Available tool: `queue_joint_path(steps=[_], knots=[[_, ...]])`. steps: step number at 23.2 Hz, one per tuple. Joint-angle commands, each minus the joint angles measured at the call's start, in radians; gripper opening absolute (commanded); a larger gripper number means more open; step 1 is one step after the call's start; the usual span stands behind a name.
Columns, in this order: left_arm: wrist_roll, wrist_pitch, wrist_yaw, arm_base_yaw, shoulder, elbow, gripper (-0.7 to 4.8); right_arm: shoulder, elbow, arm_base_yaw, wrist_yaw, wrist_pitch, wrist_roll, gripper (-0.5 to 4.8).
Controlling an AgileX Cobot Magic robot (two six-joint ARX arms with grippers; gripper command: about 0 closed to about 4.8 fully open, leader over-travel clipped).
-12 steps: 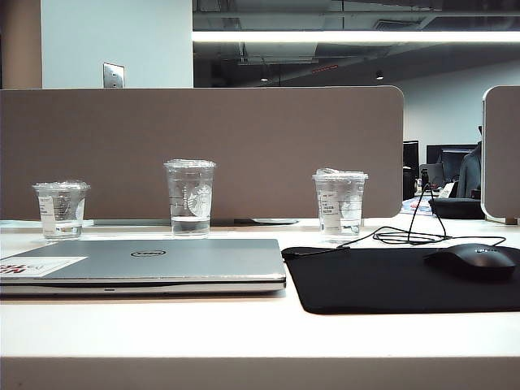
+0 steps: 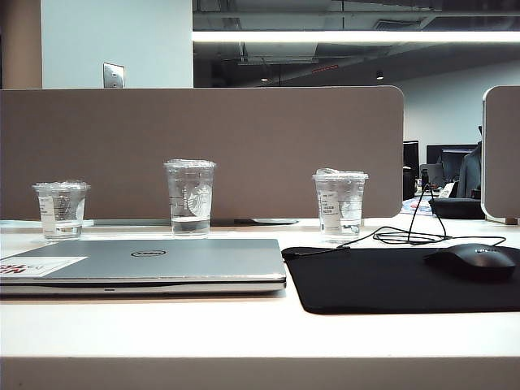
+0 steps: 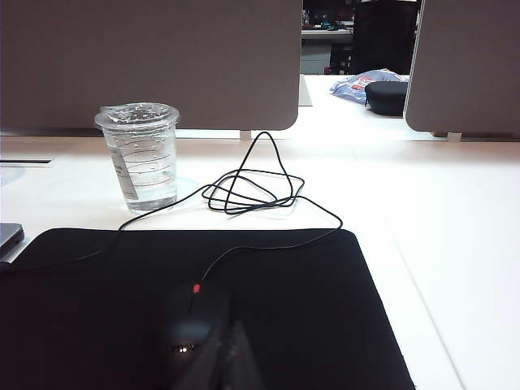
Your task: Pick up the coffee cup on the right and place it on the right side of the laptop.
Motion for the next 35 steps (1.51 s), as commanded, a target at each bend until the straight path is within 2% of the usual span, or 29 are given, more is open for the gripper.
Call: queue_joint_path(steps=[1,4,13,16,19,22,26,28,32,35], knots=[[-0.017,0.047,0.006,0.001,0.0,0.014,-0.06,-0.002,0.023,0.001,-0.003,0.032,0.008,-0.05],[-0.094,0.029,-0.017,0.001,0.001,0.064,-0.06,0.003,0.089,0.001,-0.002,0.032,0.01,-0.05],[-0.105,0.005,-0.016,0.001,0.041,0.221,-0.06,0.127,0.267,0.001,-0.026,0.076,0.009,-0.05],[-0.158,-0.01,-0.008,0.001,0.146,0.321,-0.06,0.259,0.33,0.001,-0.108,0.144,0.009,-0.05],[-0.158,-0.01,0.047,0.0,0.29,0.431,-0.06,0.434,0.382,0.002,-0.185,0.268,0.007,-0.05],[-0.158,-0.023,0.104,0.0,0.419,0.548,-0.05,0.583,0.43,0.002,-0.185,0.358,0.007,-0.05],[-0.135,-0.133,0.122,-0.027,0.513,0.67,-0.06,0.735,0.484,0.002,-0.199,0.391,0.007,-0.05],[-0.126,-0.174,0.135,-0.065,0.561,0.721,-0.06,0.818,0.52,0.002,-0.241,0.411,0.007,-0.05],[-0.105,-0.223,0.135,-0.222,0.635,0.793,-0.06,0.952,0.542,0.002,-0.27,0.526,0.007,-0.05],[-0.069,-0.344,0.052,-0.357,0.697,0.871,-0.06,1.038,0.546,0.003,-0.273,0.581,0.007,-0.05]])
